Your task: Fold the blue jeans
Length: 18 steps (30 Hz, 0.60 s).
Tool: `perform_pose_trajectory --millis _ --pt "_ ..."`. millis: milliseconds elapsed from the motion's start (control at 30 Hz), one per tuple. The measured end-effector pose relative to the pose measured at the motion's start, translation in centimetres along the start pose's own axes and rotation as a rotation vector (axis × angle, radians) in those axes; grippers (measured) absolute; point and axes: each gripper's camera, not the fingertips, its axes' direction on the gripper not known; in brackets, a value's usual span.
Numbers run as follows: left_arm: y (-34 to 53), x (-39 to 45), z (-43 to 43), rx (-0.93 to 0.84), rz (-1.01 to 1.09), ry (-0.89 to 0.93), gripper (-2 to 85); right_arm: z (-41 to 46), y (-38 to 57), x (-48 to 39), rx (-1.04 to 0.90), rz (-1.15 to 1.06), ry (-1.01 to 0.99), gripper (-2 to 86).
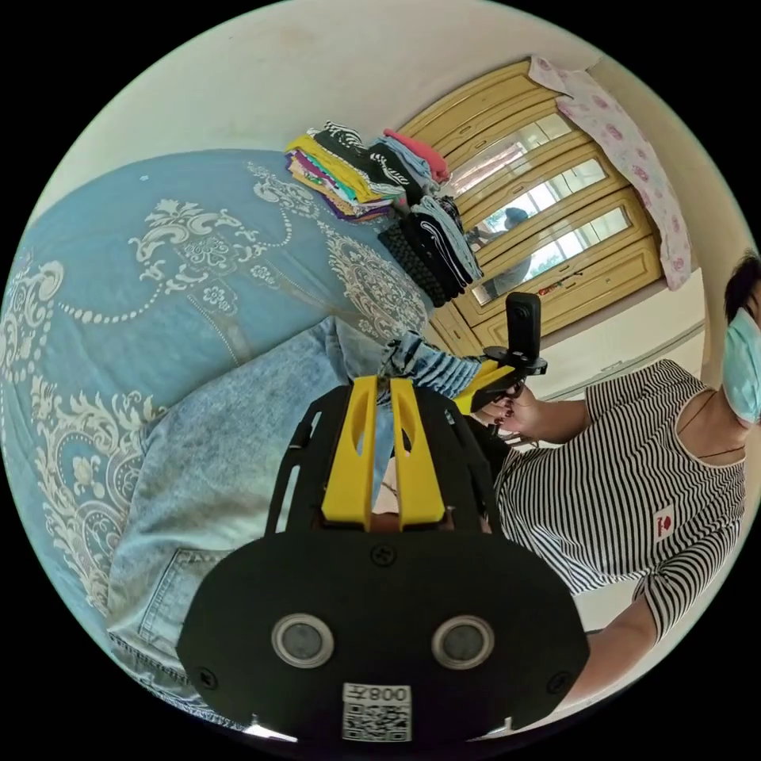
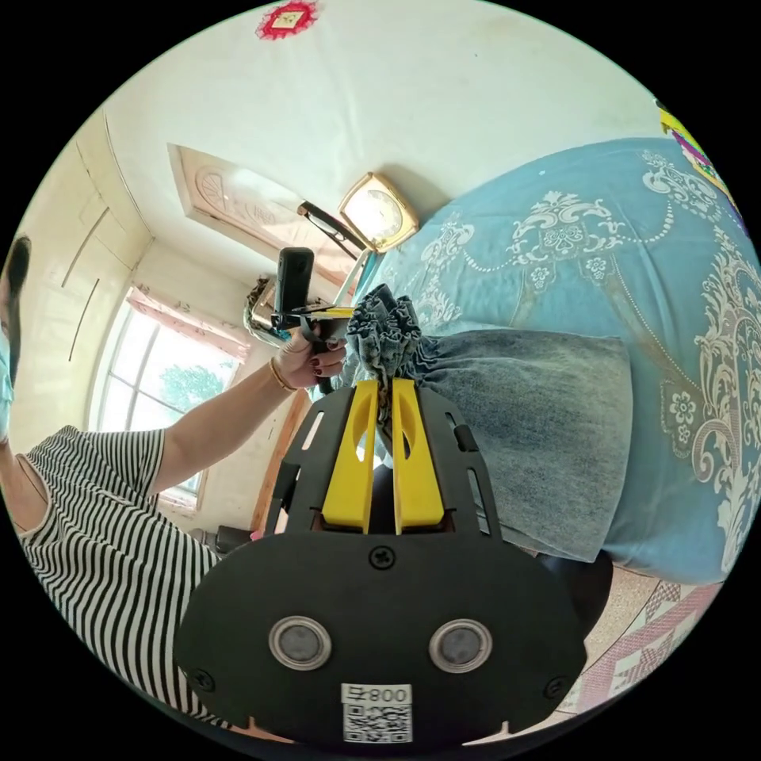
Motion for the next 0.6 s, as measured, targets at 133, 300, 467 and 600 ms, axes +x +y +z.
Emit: perform_pose_trajectory --millis 133,300,467,600 --pt "2.5 -0.9 -3.7 -0.077 -0.108 -0.04 2.0 6.0 -0.8 -1.9 -0.118 -0.025 0.087 3.0" --pt "4.7 -1.3 -6.9 -0.162 -0.228 -0.133 1.0 12.3 -1.2 -3.5 -0.269 -0.063 0.214 3.2" --pt "7.2 -0.2 -12.3 -0.161 -0.346 -0.225 1.8 16.4 -1.1 -5.1 -0.346 -0.106 0.289 3.6" --pt "9.9 1.3 -16.9 -0.044 -0.468 -0.173 4.3 18.9 -0.8 -7.7 -0.379 -0.205 0.353 4.1"
